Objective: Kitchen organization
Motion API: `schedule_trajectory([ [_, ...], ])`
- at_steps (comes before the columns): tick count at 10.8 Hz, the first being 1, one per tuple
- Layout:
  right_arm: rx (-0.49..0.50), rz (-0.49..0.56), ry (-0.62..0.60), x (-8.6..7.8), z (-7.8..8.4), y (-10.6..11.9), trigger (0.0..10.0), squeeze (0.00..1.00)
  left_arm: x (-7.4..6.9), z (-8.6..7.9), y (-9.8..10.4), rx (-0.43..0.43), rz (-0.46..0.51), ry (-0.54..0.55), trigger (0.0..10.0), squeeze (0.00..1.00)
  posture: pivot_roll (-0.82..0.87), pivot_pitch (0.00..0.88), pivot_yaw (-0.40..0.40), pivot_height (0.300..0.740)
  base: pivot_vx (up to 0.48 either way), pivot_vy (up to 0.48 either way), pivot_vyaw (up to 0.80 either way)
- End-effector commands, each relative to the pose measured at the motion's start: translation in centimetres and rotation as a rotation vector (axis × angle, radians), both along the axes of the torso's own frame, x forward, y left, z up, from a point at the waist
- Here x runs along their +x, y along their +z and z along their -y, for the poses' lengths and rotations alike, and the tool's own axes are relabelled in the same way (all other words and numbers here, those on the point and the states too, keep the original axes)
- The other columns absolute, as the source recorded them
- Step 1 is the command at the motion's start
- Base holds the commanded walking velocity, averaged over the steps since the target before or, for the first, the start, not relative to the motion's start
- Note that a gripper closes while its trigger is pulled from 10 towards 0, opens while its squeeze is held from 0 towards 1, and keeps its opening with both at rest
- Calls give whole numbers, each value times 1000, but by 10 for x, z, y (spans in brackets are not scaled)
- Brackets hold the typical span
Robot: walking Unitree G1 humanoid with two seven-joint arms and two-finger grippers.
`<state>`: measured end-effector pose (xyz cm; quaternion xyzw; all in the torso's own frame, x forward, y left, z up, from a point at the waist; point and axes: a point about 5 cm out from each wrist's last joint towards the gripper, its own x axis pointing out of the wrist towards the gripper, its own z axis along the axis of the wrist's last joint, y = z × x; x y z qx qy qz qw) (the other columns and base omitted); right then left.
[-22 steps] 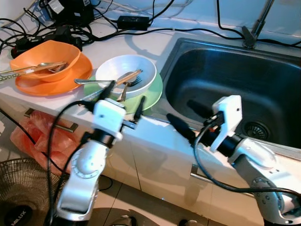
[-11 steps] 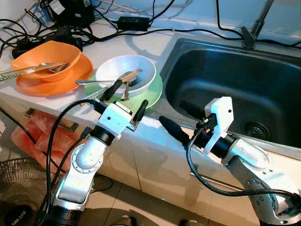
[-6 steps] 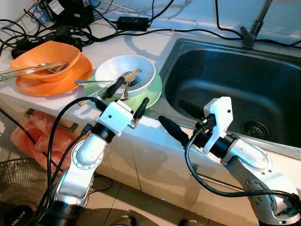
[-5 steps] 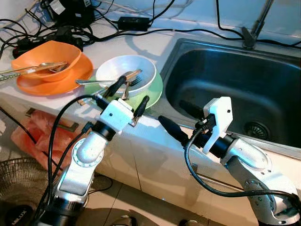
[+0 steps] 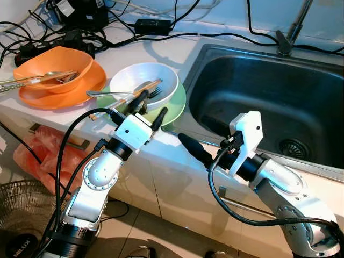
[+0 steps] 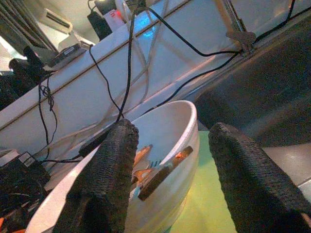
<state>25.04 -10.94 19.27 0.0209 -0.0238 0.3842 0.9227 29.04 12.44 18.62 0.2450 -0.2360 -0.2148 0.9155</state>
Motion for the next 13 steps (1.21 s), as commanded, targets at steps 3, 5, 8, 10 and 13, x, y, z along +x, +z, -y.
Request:
schedule_trajectory([
  [3, -2, 34, 19, 2, -3, 7, 10000, 0, -1, -4, 13, -10, 49, 2, 0, 0, 45, 134, 38, 740, 0, 0, 0],
  [5, -4, 32, 24, 2, -4, 5, 10000, 0, -1, -9, 17, 2, 68, 6, 0, 0, 56, 126, 53, 740, 0, 0, 0],
  [8, 8, 33, 13, 6, -6, 3, 10000, 0, 6, -22, 27, 34, 85, 24, 0, 0, 86, 133, 71, 740, 0, 0, 0],
  [10, 12, 44, 16, 10, -8, 3, 10000, 0, 3, -27, 30, 34, 91, 37, 0, 0, 101, 119, 74, 740, 0, 0, 0],
  [13, 20, 56, 3, 12, -9, 2, 10000, 0, 1, -21, 30, 26, 83, 7, 0, 0, 108, 112, 91, 740, 0, 0, 0],
])
